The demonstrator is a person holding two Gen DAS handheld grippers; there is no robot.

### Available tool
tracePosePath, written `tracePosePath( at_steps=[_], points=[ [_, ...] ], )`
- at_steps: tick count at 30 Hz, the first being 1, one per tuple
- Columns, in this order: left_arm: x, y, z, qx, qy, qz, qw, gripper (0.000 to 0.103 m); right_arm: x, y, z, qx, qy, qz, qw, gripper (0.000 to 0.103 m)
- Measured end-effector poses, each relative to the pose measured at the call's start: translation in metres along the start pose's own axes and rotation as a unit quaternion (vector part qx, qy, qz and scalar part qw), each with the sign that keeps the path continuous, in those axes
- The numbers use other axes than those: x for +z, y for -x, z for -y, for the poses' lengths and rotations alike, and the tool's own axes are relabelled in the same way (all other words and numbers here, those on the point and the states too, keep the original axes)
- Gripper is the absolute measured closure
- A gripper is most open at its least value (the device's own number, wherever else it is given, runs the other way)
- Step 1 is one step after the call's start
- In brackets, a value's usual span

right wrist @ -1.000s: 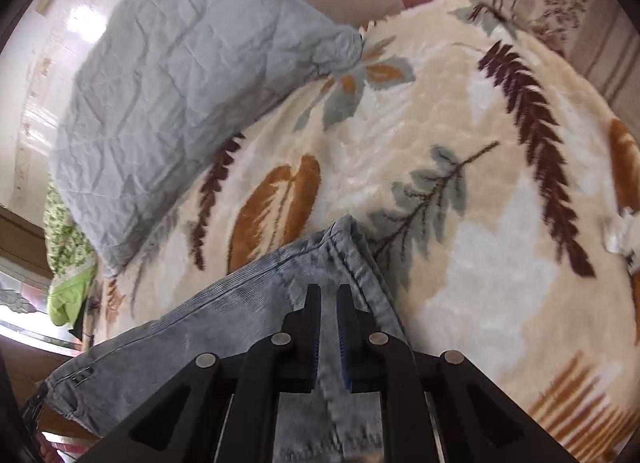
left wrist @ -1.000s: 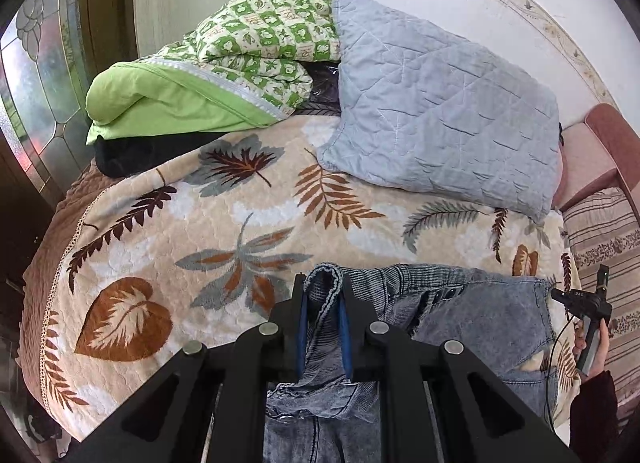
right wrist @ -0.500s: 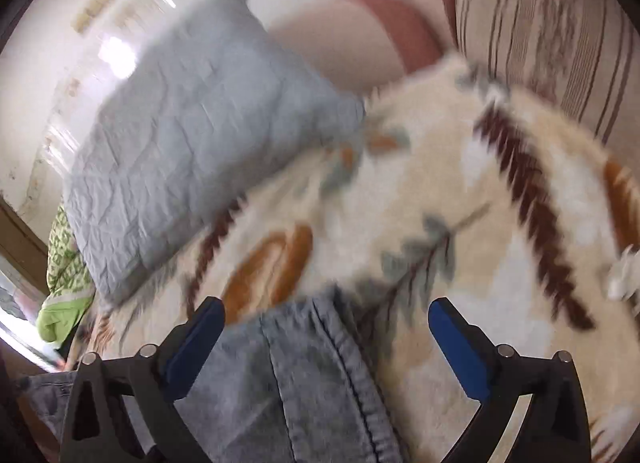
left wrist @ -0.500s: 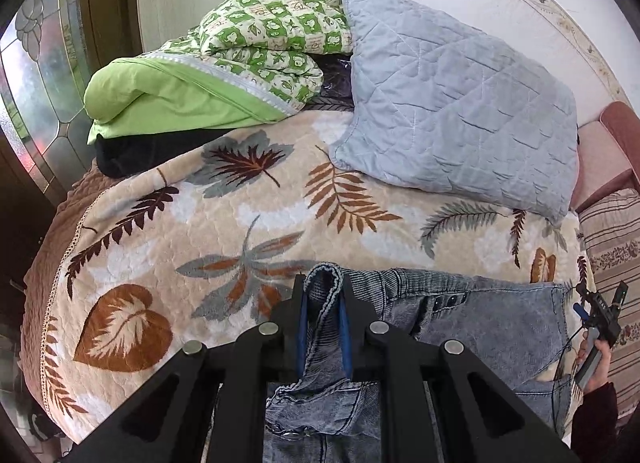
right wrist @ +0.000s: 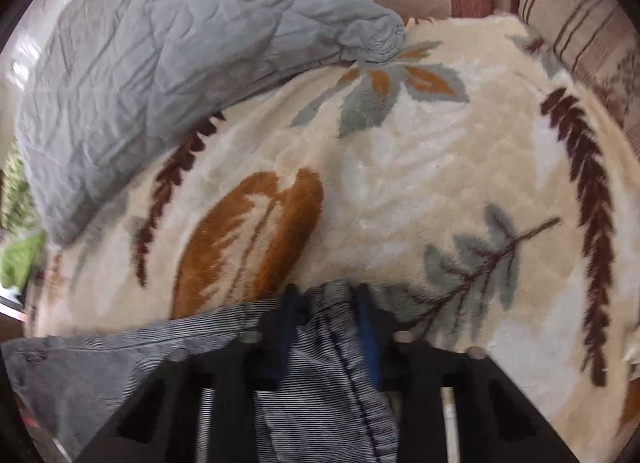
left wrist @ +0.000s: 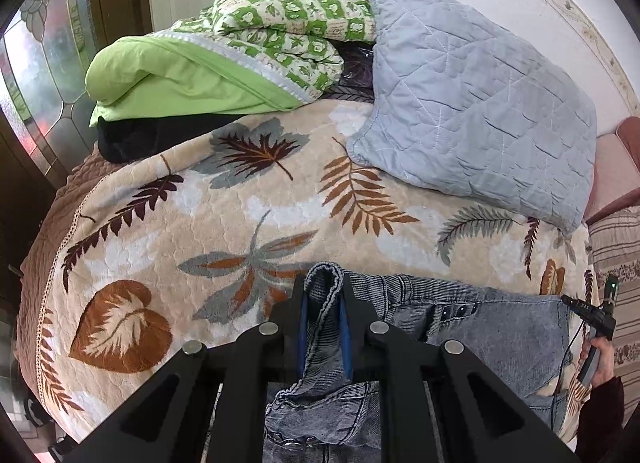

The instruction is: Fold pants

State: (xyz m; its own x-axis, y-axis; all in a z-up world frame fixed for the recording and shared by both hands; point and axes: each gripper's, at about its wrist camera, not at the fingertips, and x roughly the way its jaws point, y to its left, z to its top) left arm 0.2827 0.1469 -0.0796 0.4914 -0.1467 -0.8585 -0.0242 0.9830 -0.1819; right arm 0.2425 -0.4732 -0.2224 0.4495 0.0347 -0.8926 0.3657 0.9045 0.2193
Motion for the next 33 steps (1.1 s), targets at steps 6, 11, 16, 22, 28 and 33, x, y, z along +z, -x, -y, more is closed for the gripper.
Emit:
tracePosePath(
  at_steps=[6, 11, 16, 22, 28, 33],
  points=[
    [-0.012, 0.026, -0.005, -0.013, 0.000, 0.008, 0.9999, 0.089, -0.017, 0.052, 0.004, 0.030, 0.005, 0.059, 0.998, 0.086],
    [-0.033, 0.059, -0.011, -0.027, -0.003, 0.022, 0.9994, 0.089, -0.048, 0.116, 0.019, 0.066, -0.008, 0.114, 0.991, 0.086],
    [-0.072, 0.091, -0.024, -0.039, -0.007, 0.027, 0.9988, 0.089, -0.101, 0.175, 0.045, 0.087, -0.028, 0.148, 0.985, 0.086],
    [-0.140, 0.107, -0.048, -0.037, -0.010, 0.001, 0.9993, 0.089, -0.178, 0.217, 0.071, 0.101, -0.044, 0.141, 0.984, 0.086],
    [-0.204, 0.096, -0.069, -0.021, -0.011, -0.038, 0.9990, 0.089, -0.249, 0.228, 0.091, 0.097, -0.062, 0.124, 0.986, 0.086],
    [-0.239, 0.072, -0.083, 0.011, -0.019, -0.081, 0.9965, 0.086, -0.285, 0.214, 0.105, 0.090, -0.075, 0.080, 0.990, 0.086]
  ],
)
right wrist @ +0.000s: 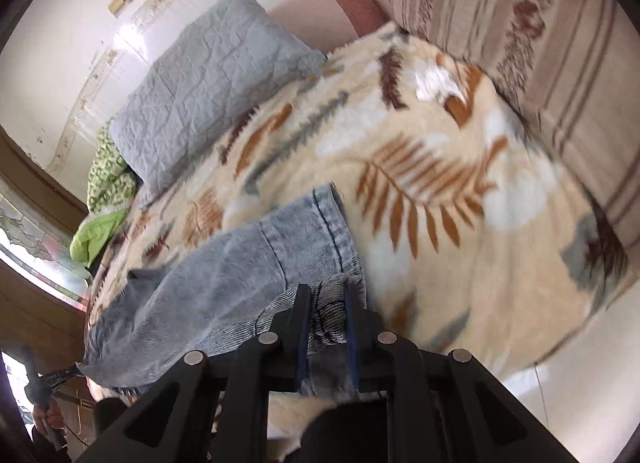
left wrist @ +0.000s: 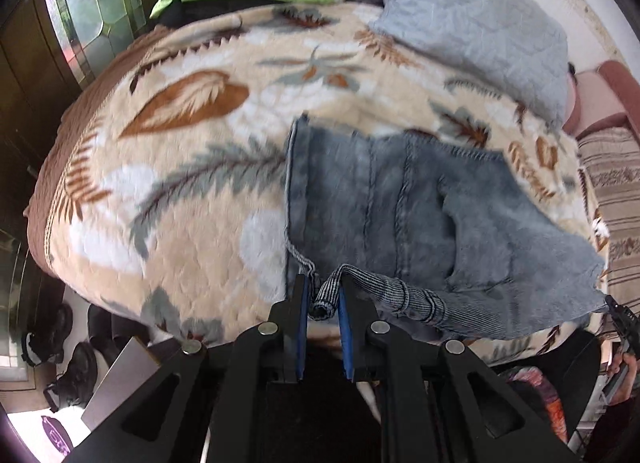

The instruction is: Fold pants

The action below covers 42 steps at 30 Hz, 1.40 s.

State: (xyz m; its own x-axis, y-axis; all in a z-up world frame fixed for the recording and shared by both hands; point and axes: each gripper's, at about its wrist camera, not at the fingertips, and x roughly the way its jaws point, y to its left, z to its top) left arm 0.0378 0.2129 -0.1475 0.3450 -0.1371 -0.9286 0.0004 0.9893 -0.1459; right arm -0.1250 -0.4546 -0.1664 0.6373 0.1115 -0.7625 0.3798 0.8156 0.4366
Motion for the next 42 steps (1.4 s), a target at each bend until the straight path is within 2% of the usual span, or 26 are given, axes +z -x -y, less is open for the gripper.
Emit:
tracePosePath(
  at_steps=[2, 3, 5, 6, 8, 10, 11, 13, 16, 19, 22, 24, 26, 27, 28, 30, 31, 33, 34, 37, 40, 42],
  points=[
    [-0.005, -0.006, -0.004, 0.036, 0.002, -0.010, 0.9993, 0.081, -0.008, -0.009, 0.004, -0.024, 0.007, -0.032, 0.999, 0.083],
    [-0.006, -0.006, -0.005, 0.044, 0.002, -0.009, 0.9990, 0.081, -0.009, -0.010, 0.005, -0.036, 0.008, -0.041, 0.998, 0.083],
    [-0.009, 0.002, -0.007, 0.051, -0.001, -0.004, 0.9987, 0.071, -0.009, -0.009, 0.009, -0.037, 0.003, -0.059, 0.998, 0.082],
    [-0.010, 0.008, -0.008, 0.064, -0.003, 0.007, 0.9979, 0.069, -0.007, -0.007, 0.011, -0.042, 0.002, -0.068, 0.997, 0.082],
    [-0.010, 0.024, -0.004, 0.105, -0.018, 0.038, 0.9935, 0.068, -0.002, 0.004, 0.012, -0.081, 0.011, -0.059, 0.995, 0.082],
    [-0.009, 0.038, 0.004, 0.133, -0.035, 0.069, 0.9881, 0.067, 0.003, 0.017, 0.009, -0.093, 0.020, -0.036, 0.995, 0.082],
    [-0.007, 0.045, 0.010, 0.136, -0.043, 0.083, 0.9863, 0.066, 0.005, 0.022, 0.006, -0.090, 0.018, -0.025, 0.995, 0.082],
    [-0.006, 0.056, 0.030, 0.119, -0.063, 0.110, 0.9848, 0.064, 0.010, 0.025, -0.004, -0.069, 0.020, -0.011, 0.997, 0.082],
    [-0.011, 0.055, 0.071, 0.080, -0.111, 0.125, 0.9825, 0.054, 0.010, 0.006, -0.034, -0.024, 0.046, -0.028, 0.998, 0.082],
    [-0.019, 0.032, 0.115, 0.062, -0.172, 0.111, 0.9768, 0.053, 0.006, -0.024, -0.066, -0.010, 0.074, -0.049, 0.996, 0.082],
    [-0.024, -0.009, 0.144, 0.073, -0.210, 0.073, 0.9723, 0.053, 0.002, -0.054, -0.081, -0.021, 0.088, -0.078, 0.993, 0.082],
    [-0.021, -0.036, 0.148, 0.077, -0.199, 0.033, 0.9765, 0.053, -0.003, -0.070, -0.081, -0.033, 0.086, -0.100, 0.991, 0.082],
    [-0.018, -0.062, 0.140, 0.096, -0.166, -0.021, 0.9811, 0.050, -0.011, -0.081, -0.074, -0.059, 0.086, -0.122, 0.987, 0.081],
    [-0.017, -0.069, 0.134, 0.092, -0.148, -0.037, 0.9840, 0.049, -0.015, -0.086, -0.069, -0.074, 0.082, -0.140, 0.984, 0.083],
    [-0.015, -0.071, 0.129, 0.081, -0.130, -0.040, 0.9874, 0.049, -0.018, -0.088, -0.061, -0.079, 0.071, -0.153, 0.982, 0.083],
    [-0.011, -0.070, 0.126, 0.077, -0.127, -0.036, 0.9882, 0.047, -0.018, -0.082, -0.054, -0.069, 0.054, -0.157, 0.984, 0.083],
    [-0.009, -0.069, 0.126, 0.078, -0.128, -0.030, 0.9883, 0.046, -0.017, -0.078, -0.055, -0.080, 0.054, -0.157, 0.983, 0.083],
    [-0.002, -0.069, 0.126, 0.091, -0.122, -0.010, 0.9882, 0.046, -0.011, -0.068, -0.067, -0.100, 0.073, -0.136, 0.983, 0.081],
    [0.001, -0.070, 0.127, 0.094, -0.121, -0.006, 0.9881, 0.046, -0.007, -0.065, -0.077, -0.092, 0.083, -0.127, 0.984, 0.081],
    [0.004, -0.072, 0.127, 0.095, -0.107, -0.006, 0.9897, 0.046, 0.002, -0.064, -0.123, -0.016, 0.112, -0.112, 0.987, 0.081],
    [-0.002, -0.055, 0.128, 0.097, -0.101, 0.011, 0.9901, 0.046, -0.002, -0.093, -0.190, 0.049, 0.155, -0.139, 0.977, 0.081],
    [-0.010, -0.038, 0.123, 0.095, -0.098, 0.028, 0.9903, 0.046, -0.009, -0.118, -0.230, 0.069, 0.178, -0.154, 0.969, 0.081]
  ],
)
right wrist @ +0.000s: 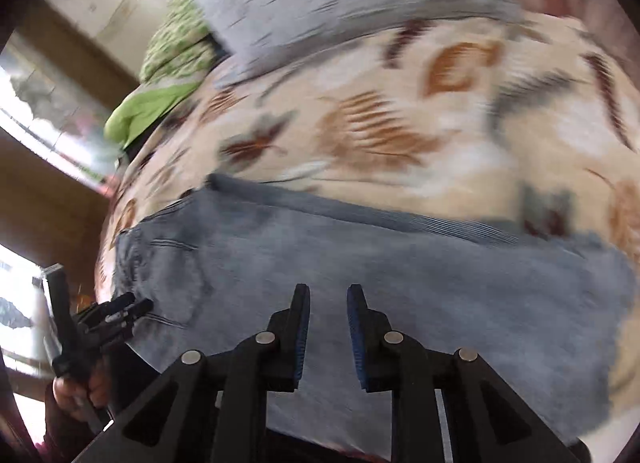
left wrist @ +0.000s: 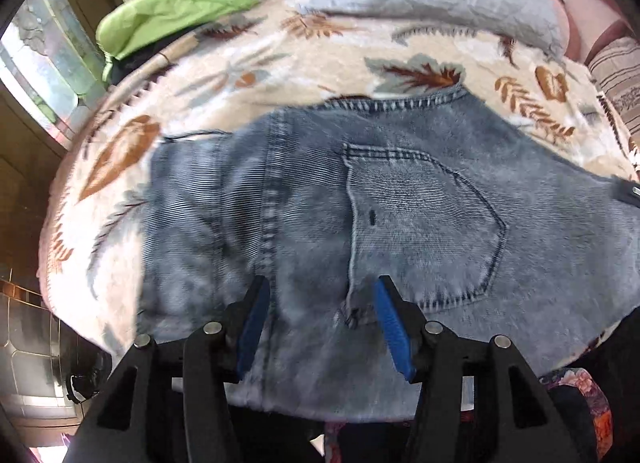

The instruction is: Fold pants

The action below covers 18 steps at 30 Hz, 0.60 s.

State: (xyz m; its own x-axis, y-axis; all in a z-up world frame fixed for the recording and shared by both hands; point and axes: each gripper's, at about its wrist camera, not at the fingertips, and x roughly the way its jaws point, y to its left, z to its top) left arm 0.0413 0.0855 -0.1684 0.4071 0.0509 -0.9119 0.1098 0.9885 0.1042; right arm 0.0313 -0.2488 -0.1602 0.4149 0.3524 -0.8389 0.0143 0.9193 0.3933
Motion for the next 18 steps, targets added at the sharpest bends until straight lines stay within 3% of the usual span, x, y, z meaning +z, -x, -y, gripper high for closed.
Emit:
tracePosePath(
  at_steps=[3, 7, 9, 13, 18],
  points=[
    [-0.011, 0.012, -0.012, 0.014, 0.014, 0.009, 0.9998, 0.046, 0.020, -0.046, -0.048, 0.015, 0.040, -0.017, 0.999, 0.081],
    [-0.018, 0.003, -0.031, 0.031, 0.028, -0.018, 0.9990, 0.046, 0.036, -0.083, -0.092, -0.011, 0.101, 0.006, 0.995, 0.081],
    [-0.021, -0.001, -0.033, 0.047, 0.032, -0.027, 0.9980, 0.046, 0.042, -0.093, -0.103, -0.019, 0.132, 0.007, 0.991, 0.081],
    [-0.027, -0.029, -0.032, 0.037, 0.025, -0.064, 0.9970, 0.046, 0.049, -0.106, -0.116, -0.052, 0.183, 0.010, 0.982, 0.081],
    [-0.022, -0.037, -0.036, 0.030, 0.032, -0.052, 0.9977, 0.043, 0.058, -0.113, -0.117, -0.068, 0.209, 0.017, 0.975, 0.081]
  ],
)
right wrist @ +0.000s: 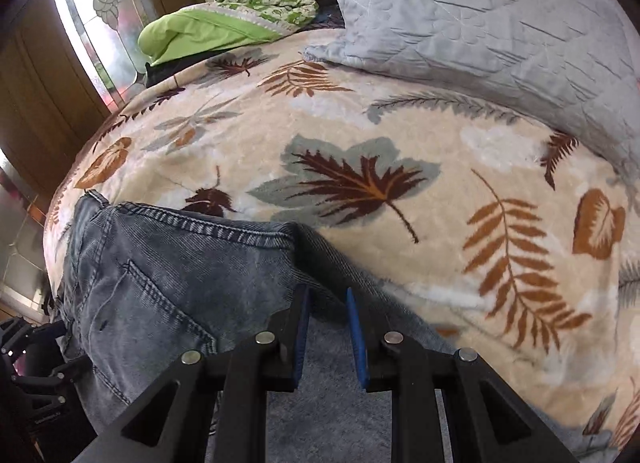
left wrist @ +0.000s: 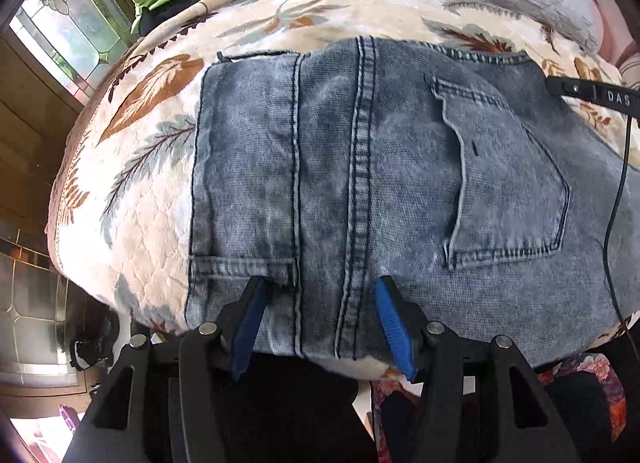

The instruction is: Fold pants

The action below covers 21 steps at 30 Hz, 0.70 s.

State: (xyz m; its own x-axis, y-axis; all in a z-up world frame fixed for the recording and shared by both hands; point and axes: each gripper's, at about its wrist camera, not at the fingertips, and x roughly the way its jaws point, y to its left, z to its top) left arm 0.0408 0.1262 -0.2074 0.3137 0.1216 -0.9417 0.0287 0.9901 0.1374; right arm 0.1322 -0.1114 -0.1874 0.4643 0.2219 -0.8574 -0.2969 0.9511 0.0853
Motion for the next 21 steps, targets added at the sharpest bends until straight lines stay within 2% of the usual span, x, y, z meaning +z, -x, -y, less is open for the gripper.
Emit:
tracePosePath(
  at_steps=[2, 4, 7, 8, 9, 10, 12, 14, 17, 21],
  points=[
    [0.008, -0.011, -0.004, 0.001, 0.004, -0.001, 1.0000, 0.036, 0.001, -0.001, 0.000, 0.004, 0.003, 0.002, 1.000, 0.079],
    [0.017, -0.015, -0.001, 0.009, 0.002, -0.001, 1.0000, 0.035, 0.002, -0.003, 0.002, 0.010, 0.003, -0.003, 1.000, 0.073],
    [0.024, -0.018, 0.016, 0.043, -0.044, 0.026, 0.9978, 0.035, 0.001, -0.001, 0.006, 0.037, -0.014, -0.001, 0.999, 0.072],
    [0.024, -0.018, 0.018, 0.044, -0.045, 0.027, 0.9977, 0.035, 0.001, 0.001, 0.006, 0.042, -0.015, 0.003, 0.999, 0.066],
    [0.025, -0.017, 0.017, 0.041, -0.040, 0.026, 0.9980, 0.035, 0.001, 0.002, 0.006, 0.043, -0.014, 0.004, 0.999, 0.048],
    [0.024, -0.015, 0.015, 0.037, -0.035, 0.025, 0.9984, 0.035, 0.002, 0.003, 0.005, 0.040, -0.012, 0.002, 0.999, 0.041],
    [0.021, -0.009, 0.005, 0.032, -0.017, 0.021, 0.9991, 0.036, 0.002, 0.004, 0.002, 0.037, 0.002, 0.005, 0.999, 0.039],
    [0.016, 0.009, 0.008, 0.032, -0.011, 0.038, 0.9987, 0.041, 0.005, 0.004, 0.001, 0.047, 0.010, 0.001, 0.999, 0.039],
    [0.001, 0.034, 0.020, -0.002, -0.036, 0.064, 0.9973, 0.042, 0.010, 0.001, -0.002, 0.073, 0.017, -0.005, 0.997, 0.040],
    [-0.007, 0.041, 0.041, -0.062, -0.056, 0.066, 0.9943, 0.041, 0.019, -0.013, -0.008, 0.068, 0.030, -0.022, 0.997, 0.040]
  ],
)
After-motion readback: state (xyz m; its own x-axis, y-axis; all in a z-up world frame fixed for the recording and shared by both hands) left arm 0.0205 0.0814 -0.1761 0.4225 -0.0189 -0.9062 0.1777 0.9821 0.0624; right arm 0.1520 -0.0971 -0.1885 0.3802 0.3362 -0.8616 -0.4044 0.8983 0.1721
